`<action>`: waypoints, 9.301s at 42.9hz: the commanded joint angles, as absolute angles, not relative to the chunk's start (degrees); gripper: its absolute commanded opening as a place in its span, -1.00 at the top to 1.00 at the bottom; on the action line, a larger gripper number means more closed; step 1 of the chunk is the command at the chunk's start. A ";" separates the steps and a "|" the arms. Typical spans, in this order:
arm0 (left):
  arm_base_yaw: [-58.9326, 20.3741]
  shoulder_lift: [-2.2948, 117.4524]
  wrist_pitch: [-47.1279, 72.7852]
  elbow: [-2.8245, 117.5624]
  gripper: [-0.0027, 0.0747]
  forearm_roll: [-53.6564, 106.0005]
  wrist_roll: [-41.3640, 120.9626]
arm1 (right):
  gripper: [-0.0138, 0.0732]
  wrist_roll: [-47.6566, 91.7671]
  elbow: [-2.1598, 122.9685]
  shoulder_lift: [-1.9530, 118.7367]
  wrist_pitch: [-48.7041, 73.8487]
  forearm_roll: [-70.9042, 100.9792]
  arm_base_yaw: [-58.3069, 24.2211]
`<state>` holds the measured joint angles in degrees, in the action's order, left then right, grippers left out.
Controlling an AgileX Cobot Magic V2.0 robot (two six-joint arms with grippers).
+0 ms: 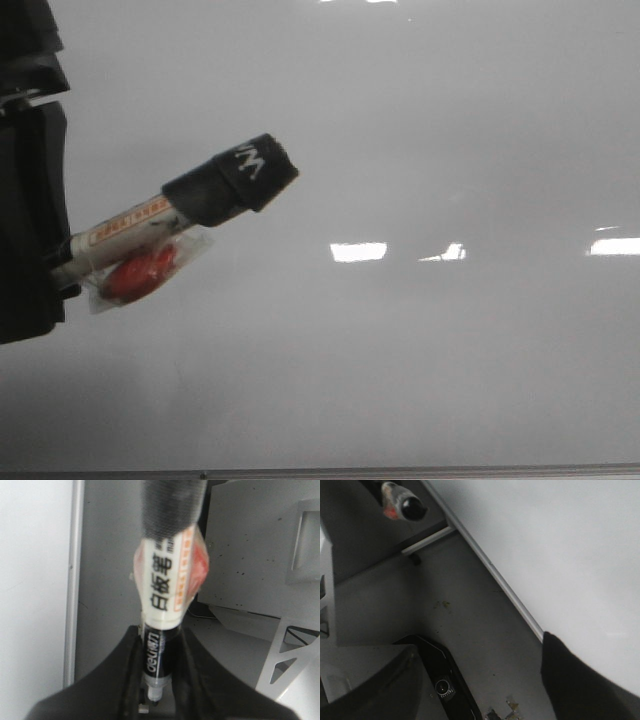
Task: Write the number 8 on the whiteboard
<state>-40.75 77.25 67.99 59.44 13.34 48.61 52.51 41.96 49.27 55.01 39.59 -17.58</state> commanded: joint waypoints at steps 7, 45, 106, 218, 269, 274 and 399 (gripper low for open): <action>-41.61 75.46 67.79 61.26 0.89 14.70 48.85 | -0.53 55.94 50.99 61.31 50.68 43.08 -28.43; -41.61 75.46 67.68 61.26 0.88 15.11 48.85 | -0.23 56.65 64.90 83.42 48.56 47.32 -41.00; -20.62 45.59 43.17 40.79 0.98 28.25 39.14 | 0.82 56.79 51.53 68.85 44.99 48.79 -20.65; -18.63 18.65 31.64 24.90 0.98 37.78 39.14 | 0.82 53.15 62.36 90.64 26.93 59.32 -20.17; -32.02 53.40 42.61 43.85 -0.02 27.99 59.10 | 0.82 53.83 72.90 80.70 43.50 17.58 -51.24; -35.86 55.04 41.63 43.85 -0.02 24.25 57.00 | 0.82 53.83 72.94 79.50 43.45 17.58 -53.27; -6.10 80.86 -8.82 32.19 0.98 34.61 26.03 | 0.84 22.38 23.55 25.06 28.09 19.76 -16.38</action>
<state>-5.43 80.54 -4.82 30.10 34.38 26.55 22.43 22.06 24.82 32.31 18.75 -16.79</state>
